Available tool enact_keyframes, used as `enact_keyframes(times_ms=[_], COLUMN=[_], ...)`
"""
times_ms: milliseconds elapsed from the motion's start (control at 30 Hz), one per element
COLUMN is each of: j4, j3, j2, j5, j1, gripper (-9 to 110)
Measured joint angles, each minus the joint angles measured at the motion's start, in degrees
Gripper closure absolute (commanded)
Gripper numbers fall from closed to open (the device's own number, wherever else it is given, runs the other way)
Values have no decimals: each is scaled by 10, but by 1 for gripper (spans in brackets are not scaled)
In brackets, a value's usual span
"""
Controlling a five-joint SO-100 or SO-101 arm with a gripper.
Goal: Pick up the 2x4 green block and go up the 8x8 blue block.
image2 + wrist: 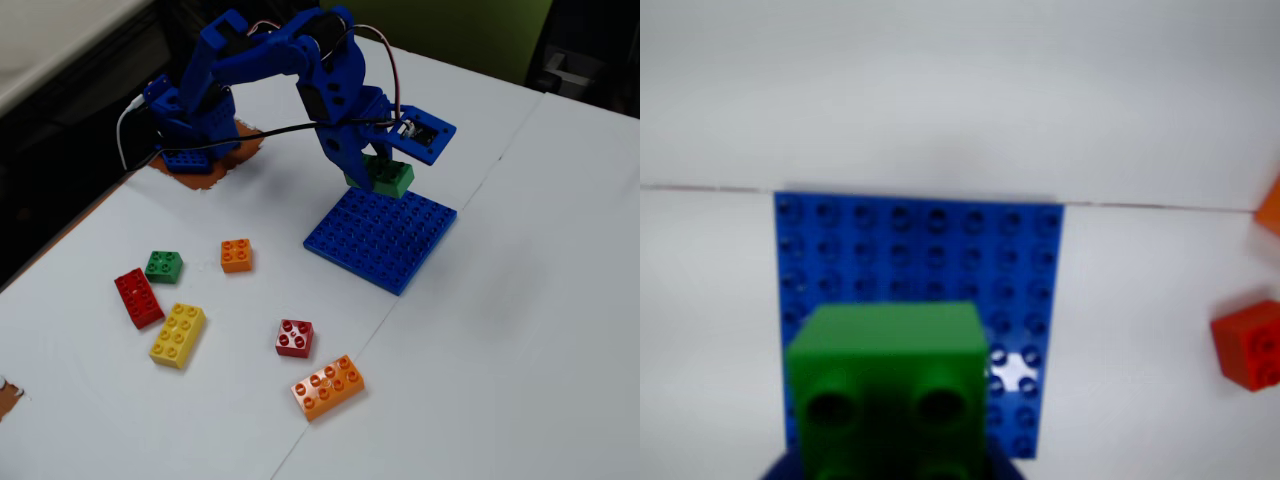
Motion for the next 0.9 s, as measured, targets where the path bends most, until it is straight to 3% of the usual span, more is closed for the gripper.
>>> enact_keyframes(times_ms=[900], j4=[-2], j3=[0], j2=[0], j5=[5], j1=[0], gripper=[101])
